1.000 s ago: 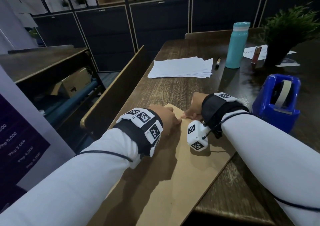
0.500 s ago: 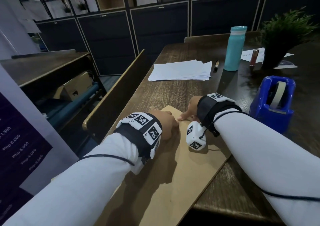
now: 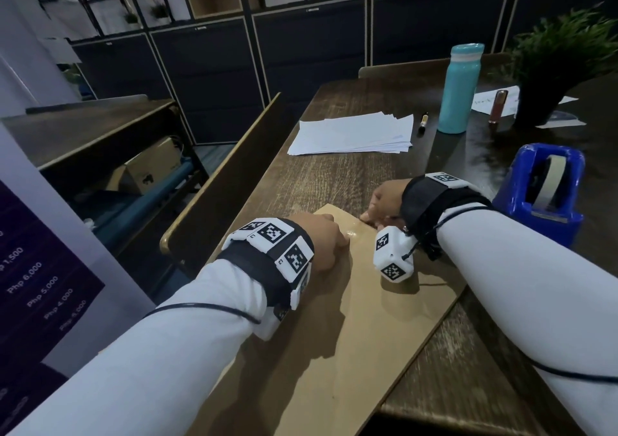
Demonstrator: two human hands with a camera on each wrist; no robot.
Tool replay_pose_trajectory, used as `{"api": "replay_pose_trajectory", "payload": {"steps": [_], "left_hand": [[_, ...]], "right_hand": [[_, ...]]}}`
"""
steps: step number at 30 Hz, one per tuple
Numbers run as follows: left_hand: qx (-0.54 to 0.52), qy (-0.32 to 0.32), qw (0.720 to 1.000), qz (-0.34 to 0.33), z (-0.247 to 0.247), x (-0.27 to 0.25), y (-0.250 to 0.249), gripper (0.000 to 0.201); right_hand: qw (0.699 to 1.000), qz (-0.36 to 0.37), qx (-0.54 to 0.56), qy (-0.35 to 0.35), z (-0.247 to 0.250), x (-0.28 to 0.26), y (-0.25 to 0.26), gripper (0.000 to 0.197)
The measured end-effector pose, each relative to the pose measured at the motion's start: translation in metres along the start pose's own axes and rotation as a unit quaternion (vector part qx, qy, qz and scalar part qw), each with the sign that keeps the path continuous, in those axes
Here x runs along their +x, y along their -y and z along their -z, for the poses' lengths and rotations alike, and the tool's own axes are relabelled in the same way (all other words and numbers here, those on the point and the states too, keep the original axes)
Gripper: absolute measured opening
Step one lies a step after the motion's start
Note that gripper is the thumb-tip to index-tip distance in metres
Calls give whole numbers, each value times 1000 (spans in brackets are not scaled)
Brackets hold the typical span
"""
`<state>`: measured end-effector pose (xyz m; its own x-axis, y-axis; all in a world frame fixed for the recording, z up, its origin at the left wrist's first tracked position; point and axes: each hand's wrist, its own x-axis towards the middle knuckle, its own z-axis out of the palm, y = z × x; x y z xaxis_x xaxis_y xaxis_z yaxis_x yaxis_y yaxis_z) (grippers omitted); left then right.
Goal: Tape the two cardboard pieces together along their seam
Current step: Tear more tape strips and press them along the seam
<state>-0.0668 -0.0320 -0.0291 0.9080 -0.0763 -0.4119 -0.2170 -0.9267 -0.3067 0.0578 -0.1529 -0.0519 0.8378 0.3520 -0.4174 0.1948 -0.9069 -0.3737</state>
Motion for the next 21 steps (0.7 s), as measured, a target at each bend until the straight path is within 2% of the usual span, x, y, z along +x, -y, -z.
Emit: {"api": "replay_pose_trajectory", "payload": {"steps": [3,6,10,13,16,18,21], "left_hand": [[-1,-5,1000,-1,0,0,0,50],[2,-16,1000,-7,-1,-2,-1,48],[-13,-35,999,-13,-5,-3,-2,46],[-26,-45,999,-11,-9,-1,0,45],[-29,-44,999,-9,-12,1,1,46],[-34,-42,999,-5,-12,3,3,50],[-51,-30,998,5,-13,6,3,59]], "right_hand": [[999,-13,-32,-2,-1,1,6,49],[995,-7,-95,-6,-3,2,11,56],[998,1,-55,12,1,-2,4,43],[1000,1,-19,-2,3,-9,1,34],[1000,-4,-19,4,2,-9,7,42],[998,-9,-61,-2,1,-8,11,48],[995,-14,-102,-16,-2,-10,17,45]]}}
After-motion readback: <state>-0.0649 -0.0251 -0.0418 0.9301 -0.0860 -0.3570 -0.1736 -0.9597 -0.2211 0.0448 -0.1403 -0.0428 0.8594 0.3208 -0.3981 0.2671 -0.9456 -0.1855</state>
